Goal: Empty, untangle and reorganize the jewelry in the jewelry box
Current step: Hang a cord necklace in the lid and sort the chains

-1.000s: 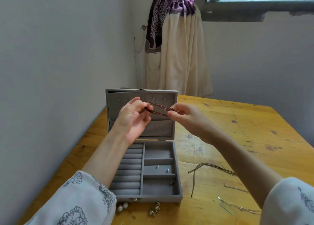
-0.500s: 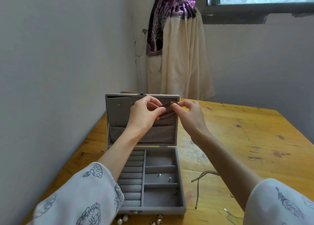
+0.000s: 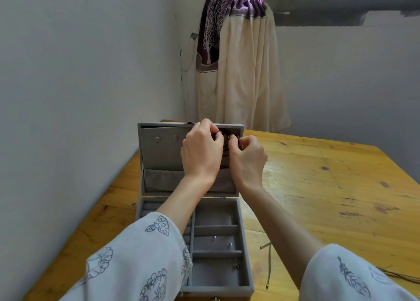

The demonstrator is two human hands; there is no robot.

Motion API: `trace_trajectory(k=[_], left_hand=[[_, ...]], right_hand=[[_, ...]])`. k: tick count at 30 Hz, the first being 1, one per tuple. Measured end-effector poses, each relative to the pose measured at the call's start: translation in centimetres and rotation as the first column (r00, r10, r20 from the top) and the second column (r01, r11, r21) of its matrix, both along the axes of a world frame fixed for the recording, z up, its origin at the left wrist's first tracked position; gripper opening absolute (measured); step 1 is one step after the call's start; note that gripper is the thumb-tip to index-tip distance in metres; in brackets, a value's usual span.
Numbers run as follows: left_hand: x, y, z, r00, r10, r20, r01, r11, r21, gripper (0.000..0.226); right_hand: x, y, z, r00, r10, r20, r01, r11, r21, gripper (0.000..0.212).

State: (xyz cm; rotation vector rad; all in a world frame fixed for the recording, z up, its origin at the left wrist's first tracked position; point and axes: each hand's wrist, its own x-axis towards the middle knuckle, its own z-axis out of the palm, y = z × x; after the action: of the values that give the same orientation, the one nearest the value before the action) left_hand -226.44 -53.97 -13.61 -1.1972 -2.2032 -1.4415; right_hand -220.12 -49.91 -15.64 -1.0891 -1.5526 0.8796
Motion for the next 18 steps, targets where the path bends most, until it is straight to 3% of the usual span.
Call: trace_trajectory(k=[8, 18], left_hand=[[-0.36, 0.17, -0.17, 0.991, -0.001, 0.130, 0.010, 0.997, -0.072, 0.009], [-0.72, 0.06, -0.11, 0.948, -0.001, 0.317, 0.060, 0.982, -0.177, 0.011]], right_hand=[[-0.40, 0.28, 0.01, 0.996, -0.039, -0.082, 0.023, 0.983, -0.182, 0.023], [-0.09, 0.18, -0.36, 0.999, -0.006, -0.037, 0.000, 0.989, -0.148, 0.023]])
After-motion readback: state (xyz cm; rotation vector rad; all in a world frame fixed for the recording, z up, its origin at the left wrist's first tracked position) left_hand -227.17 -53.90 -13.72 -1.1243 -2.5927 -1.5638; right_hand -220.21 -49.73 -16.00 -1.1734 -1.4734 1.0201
